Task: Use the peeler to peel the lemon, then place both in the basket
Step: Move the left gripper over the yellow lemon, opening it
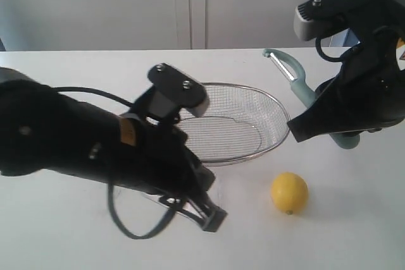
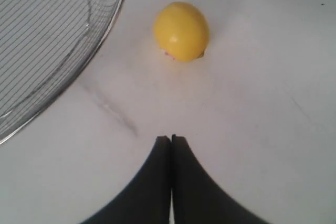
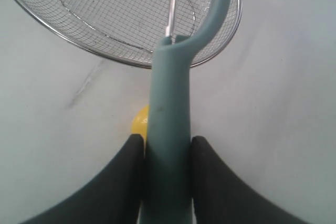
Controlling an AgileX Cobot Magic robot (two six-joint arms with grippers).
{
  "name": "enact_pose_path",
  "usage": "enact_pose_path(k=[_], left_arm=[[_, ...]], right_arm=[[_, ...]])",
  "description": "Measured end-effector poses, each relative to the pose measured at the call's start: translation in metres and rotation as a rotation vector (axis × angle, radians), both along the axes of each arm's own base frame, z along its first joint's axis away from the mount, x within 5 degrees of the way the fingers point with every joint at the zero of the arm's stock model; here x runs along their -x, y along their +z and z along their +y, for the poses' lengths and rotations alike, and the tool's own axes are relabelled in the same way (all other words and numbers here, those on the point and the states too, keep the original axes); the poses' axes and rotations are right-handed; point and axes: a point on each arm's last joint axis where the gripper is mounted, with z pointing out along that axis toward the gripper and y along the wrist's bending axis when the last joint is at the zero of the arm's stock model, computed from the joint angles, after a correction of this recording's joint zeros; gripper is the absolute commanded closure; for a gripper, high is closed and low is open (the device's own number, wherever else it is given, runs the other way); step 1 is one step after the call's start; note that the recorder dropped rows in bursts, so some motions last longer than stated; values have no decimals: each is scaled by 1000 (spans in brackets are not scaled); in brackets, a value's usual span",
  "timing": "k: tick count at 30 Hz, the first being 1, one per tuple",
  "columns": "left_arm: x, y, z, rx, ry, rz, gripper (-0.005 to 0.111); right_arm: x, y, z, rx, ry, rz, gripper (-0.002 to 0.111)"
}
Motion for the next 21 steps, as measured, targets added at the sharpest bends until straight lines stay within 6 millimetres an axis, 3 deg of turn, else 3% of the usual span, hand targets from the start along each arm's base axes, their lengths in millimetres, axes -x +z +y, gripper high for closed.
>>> enact_pose_path(k=[12,16,21], left_arm=[[-4,-22,-94,29,-89,9,107],[-8,-34,-113,7,-102,22,107],[-12,-44,-120,-9,-102,28,107]], right_arm=[[0,-1,-1,13,0,4,108],[0,-1,-1,8,1,-3,108],[0,-1,-1,8,1,-3,108]])
